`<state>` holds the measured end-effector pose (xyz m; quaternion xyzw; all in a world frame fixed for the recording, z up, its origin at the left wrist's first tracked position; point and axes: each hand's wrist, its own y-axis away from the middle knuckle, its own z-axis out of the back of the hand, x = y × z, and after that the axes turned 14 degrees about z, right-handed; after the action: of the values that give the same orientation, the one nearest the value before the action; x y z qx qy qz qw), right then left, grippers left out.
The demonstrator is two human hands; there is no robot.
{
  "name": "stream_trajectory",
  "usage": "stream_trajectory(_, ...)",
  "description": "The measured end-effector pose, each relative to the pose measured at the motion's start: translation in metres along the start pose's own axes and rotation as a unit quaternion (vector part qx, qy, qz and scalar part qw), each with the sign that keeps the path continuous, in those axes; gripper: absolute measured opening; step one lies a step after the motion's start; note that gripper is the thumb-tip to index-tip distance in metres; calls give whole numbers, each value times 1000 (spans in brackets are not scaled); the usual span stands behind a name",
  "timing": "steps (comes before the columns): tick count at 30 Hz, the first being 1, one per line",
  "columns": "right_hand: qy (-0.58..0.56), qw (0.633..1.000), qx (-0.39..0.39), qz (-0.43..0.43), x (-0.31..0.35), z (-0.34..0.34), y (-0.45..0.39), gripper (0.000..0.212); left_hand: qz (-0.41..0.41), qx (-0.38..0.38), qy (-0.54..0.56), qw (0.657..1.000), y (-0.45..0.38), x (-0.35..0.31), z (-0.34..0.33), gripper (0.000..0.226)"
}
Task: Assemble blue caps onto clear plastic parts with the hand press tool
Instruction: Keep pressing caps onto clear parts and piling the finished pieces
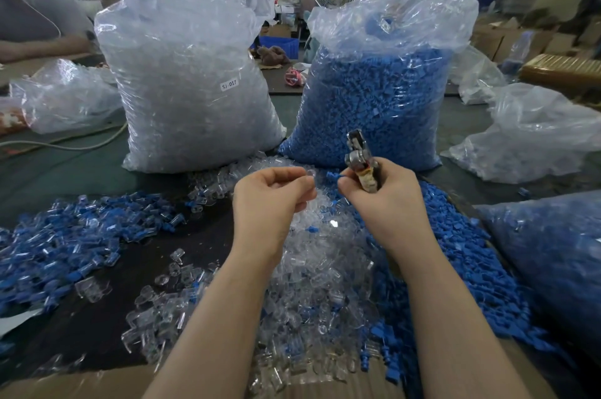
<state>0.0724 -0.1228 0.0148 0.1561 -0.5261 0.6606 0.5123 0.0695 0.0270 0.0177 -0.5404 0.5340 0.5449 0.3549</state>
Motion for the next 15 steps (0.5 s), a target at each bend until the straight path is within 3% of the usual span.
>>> stream_trajectory(7, 59, 998, -6, 24, 6, -6, -1, 12, -89, -47, -57, 993, 2, 3, -7, 11)
stream_trajectory(15, 64, 998, -11, 5, 8, -5, -1, 15, -196, -90, -164, 963, 9, 6, -12, 12)
